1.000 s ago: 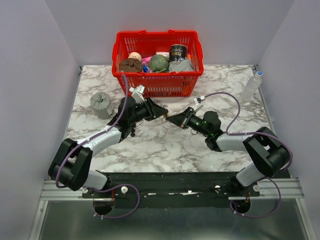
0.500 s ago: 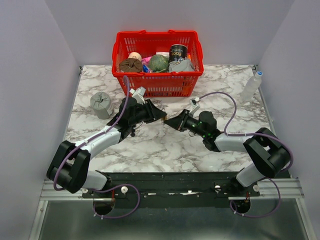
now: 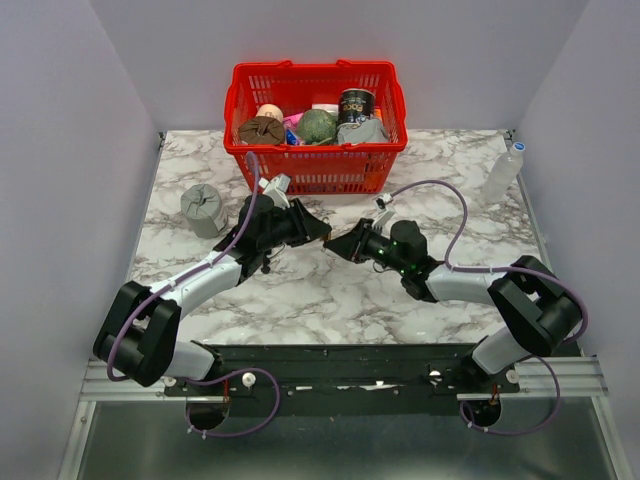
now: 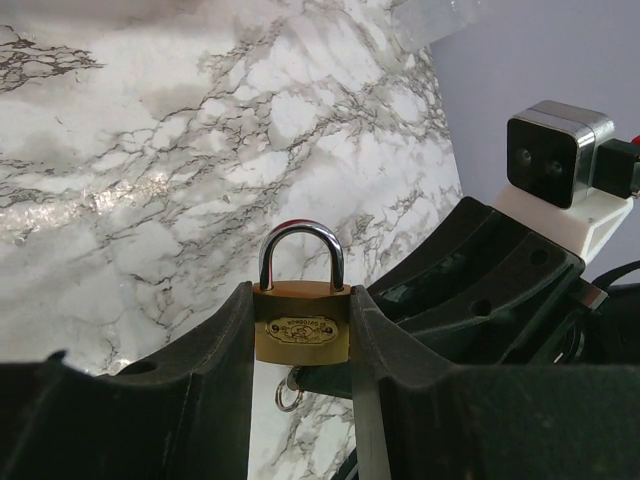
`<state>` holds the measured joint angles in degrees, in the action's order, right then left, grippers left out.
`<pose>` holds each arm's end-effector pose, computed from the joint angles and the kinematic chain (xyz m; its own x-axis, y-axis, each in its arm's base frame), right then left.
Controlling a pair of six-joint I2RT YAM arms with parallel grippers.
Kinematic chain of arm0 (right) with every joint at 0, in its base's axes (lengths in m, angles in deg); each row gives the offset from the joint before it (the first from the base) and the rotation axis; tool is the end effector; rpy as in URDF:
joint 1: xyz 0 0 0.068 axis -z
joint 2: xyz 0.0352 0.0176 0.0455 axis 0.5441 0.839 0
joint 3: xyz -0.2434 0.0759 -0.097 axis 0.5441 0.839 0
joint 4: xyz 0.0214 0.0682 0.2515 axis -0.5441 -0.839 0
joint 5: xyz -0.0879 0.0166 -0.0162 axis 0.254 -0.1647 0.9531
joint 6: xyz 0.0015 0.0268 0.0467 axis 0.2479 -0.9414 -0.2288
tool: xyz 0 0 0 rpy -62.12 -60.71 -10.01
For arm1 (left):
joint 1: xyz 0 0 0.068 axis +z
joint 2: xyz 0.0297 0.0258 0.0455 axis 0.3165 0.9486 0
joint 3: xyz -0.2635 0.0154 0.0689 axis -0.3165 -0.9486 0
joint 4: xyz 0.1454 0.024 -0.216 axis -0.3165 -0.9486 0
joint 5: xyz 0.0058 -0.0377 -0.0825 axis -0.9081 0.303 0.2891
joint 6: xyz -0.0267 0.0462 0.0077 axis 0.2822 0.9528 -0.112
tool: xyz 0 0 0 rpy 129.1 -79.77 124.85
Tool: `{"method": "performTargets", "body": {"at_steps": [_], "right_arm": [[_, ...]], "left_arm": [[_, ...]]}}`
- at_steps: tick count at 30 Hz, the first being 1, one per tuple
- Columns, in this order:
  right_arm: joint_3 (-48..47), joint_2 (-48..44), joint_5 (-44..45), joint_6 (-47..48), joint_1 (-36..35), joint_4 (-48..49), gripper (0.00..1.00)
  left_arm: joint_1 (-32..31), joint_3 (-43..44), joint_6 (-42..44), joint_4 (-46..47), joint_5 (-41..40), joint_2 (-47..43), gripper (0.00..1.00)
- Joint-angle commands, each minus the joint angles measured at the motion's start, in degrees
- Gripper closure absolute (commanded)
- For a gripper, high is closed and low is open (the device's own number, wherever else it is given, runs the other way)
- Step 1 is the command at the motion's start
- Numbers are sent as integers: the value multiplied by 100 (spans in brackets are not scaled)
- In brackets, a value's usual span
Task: Unlock with the key
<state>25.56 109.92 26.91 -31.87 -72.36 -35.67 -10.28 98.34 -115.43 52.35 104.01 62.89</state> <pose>0.2337 0.2033 0.1950 -0.6618 0.3671 -0.6536 -0.4657 0.4820 0.7422 0.2553 -0.1544 0.2365 -0.7542 -0.4074 -0.5150 0.2547 0.5415 -0.8012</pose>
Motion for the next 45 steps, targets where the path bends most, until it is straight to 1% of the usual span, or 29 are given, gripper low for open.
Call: {"method": "performTargets", "body": {"at_steps": [1,4,5,7,8,10,12,16,18,22,26,34,42,45], "right_arm": [[-318,-99,407,229,-42,162,70],[-370,-21,302,159,-42,275,75],[-370,6,275,150,-42,302,82],[-370,15,292,150,-50,320,89],[-370,-2,301,176,-42,320,95],[-335,-81,336,264,-42,294,99],[-274,-160,345,273,-33,346,99],[-195,-363,205,308,-7,443,99],[-160,-451,73,247,81,530,99],[-81,-521,-567,-103,309,1004,99],[-54,-565,-998,-298,503,1269,99],[-54,-706,-1509,-491,767,1462,99],[-19,-653,-1869,-693,942,1752,99],[-10,-583,-1940,-764,978,1884,99]], "left_arm": [[-212,146,-56,-53,634,-85,100],[-221,137,-65,-27,660,-102,100],[-221,137,-65,-1,678,-103,100],[-221,137,-56,26,695,-120,100],[-221,163,-48,35,713,-120,100],[-221,181,-4,113,826,-120,100],[-212,181,-12,210,932,-120,100],[-212,172,-144,745,1283,-120,100],[-221,251,-118,773,1477,-120,100],[-221,286,-100,904,1706,-147,100],[-221,286,-197,1273,1943,-173,100],[-247,260,-364,1898,2374,-173,100],[-361,304,-294,1969,2567,-155,100],[-379,313,-198,1828,2472,-181,100]]}}
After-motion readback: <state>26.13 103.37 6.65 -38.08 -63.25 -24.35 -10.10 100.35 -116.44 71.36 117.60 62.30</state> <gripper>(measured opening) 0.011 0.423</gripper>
